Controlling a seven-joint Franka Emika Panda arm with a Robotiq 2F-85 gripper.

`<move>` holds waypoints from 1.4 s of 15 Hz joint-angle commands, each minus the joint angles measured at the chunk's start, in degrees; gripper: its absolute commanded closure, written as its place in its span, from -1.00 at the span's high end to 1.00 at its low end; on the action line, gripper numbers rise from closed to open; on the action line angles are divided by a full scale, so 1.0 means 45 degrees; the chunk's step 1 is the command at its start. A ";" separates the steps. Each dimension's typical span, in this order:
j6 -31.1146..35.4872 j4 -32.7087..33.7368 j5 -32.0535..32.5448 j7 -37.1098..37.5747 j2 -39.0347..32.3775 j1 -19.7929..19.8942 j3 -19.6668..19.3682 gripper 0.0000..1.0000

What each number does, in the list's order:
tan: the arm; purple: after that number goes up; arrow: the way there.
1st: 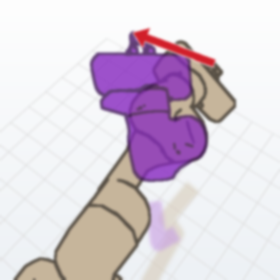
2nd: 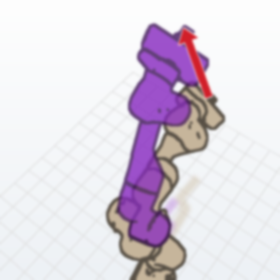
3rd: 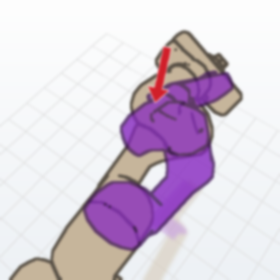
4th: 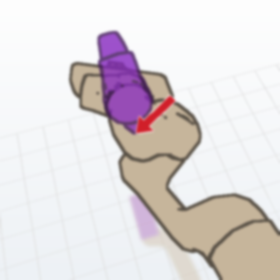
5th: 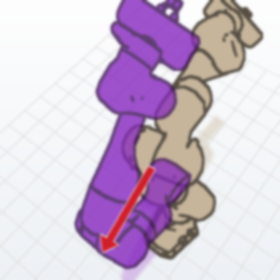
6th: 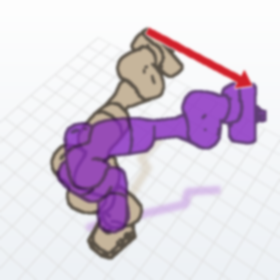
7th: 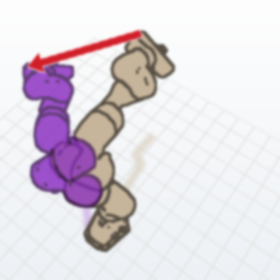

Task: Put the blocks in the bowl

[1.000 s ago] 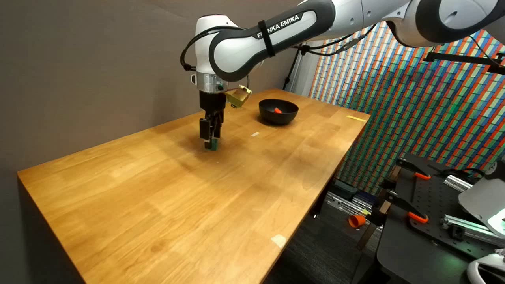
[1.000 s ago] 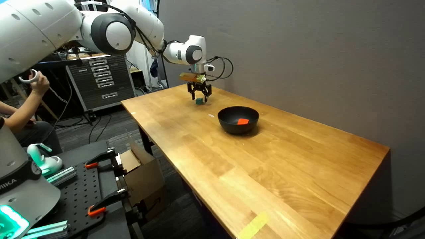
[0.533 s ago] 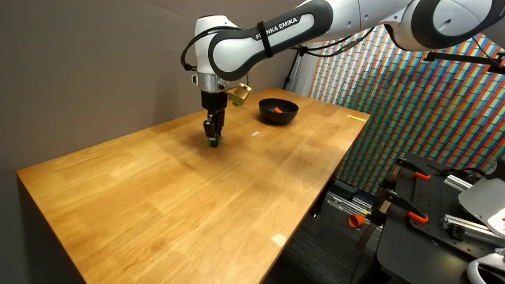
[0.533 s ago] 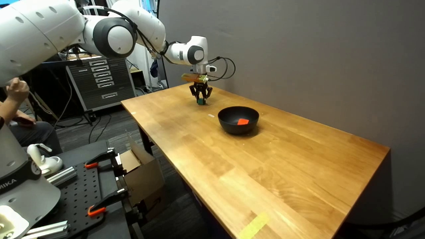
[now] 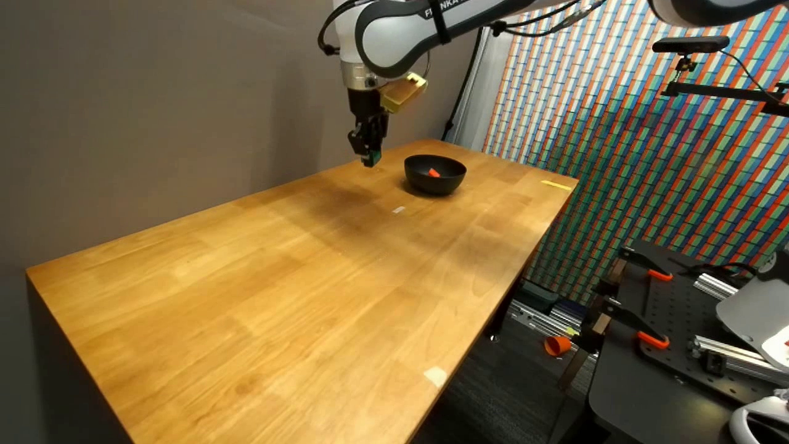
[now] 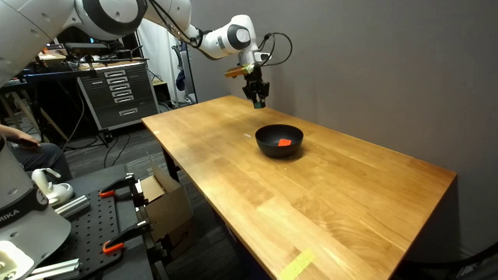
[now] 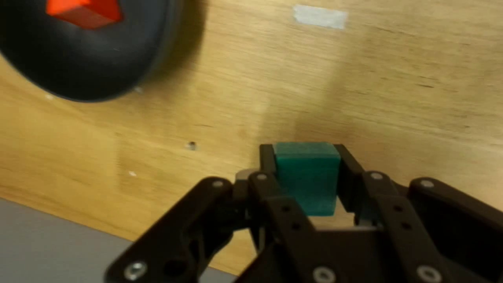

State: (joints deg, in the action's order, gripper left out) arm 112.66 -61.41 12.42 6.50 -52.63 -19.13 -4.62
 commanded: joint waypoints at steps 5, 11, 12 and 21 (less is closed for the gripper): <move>-0.1160 -0.5393 0.0893 0.3518 0.3950 0.0535 -0.1002 0.28; -0.1872 -0.8372 0.0578 0.3570 0.6061 0.1280 -0.0320 0.99; -0.1797 -0.9003 0.0388 0.3353 0.6687 0.1417 -0.0105 1.00; -0.1632 -1.4107 -0.2498 0.1285 1.2748 0.2621 0.1195 1.00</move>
State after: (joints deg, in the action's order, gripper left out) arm 104.33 -115.38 5.66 17.00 -6.53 -10.18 -0.69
